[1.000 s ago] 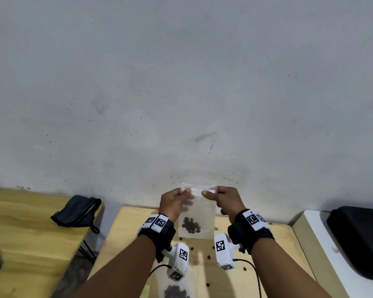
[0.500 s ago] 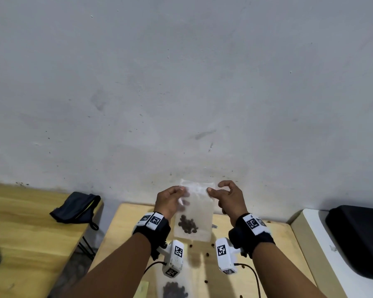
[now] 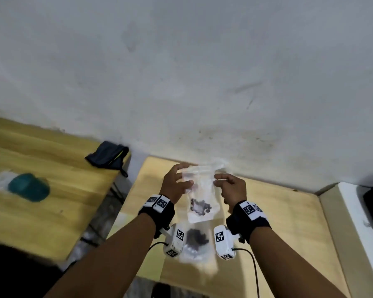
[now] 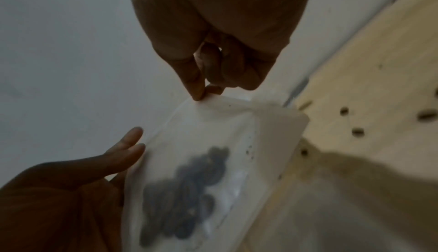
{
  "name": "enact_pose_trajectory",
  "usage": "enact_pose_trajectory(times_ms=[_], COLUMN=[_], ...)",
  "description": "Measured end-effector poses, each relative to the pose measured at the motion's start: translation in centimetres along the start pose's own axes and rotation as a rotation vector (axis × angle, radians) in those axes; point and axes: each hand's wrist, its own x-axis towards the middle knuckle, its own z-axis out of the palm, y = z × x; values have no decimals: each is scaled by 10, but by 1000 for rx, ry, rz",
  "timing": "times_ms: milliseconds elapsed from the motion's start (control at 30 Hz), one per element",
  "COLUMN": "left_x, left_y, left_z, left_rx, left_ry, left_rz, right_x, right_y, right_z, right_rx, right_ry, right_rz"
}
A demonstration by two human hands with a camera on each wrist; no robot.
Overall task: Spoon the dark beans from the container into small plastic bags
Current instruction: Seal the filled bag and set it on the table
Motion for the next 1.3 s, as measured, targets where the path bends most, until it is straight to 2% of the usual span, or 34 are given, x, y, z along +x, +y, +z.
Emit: enact_pose_trajectory(times_ms=[100,267,367,467,567,733,933,1100,1300], left_x=[-16,-39,-49,-54,-56,-55,-49,-46,-43], left_y=[-21,-50,-63,-71,-77,-89,-94,-95,-94], left_z=[-33,-96,-123,-151,-182,-210,-221,-222,-218], left_rx=[4,-74,-62,-107,-154,-67,-84,-78,-32], left_ry=[59,147,171,239,319,420,403,387,388], left_rz=[-72,-191,-226,-264,-303,-308,-321,-312,-309], right_x=[-11,-40,-49,-51,-51,-54,-54,-46,-39], right_y=[22,41,51,68,90,118,121,116,110], right_z=[38,92,119,137,149,163,180,193,189], right_rx=[-60,-108,-105,-144,-383,-661,-733,-685,-627], right_ry=[-70,-386,-463,-440,-375,-386,-336,-338,-381], right_rz=[40,67,94,111,82,80,-19,52,47])
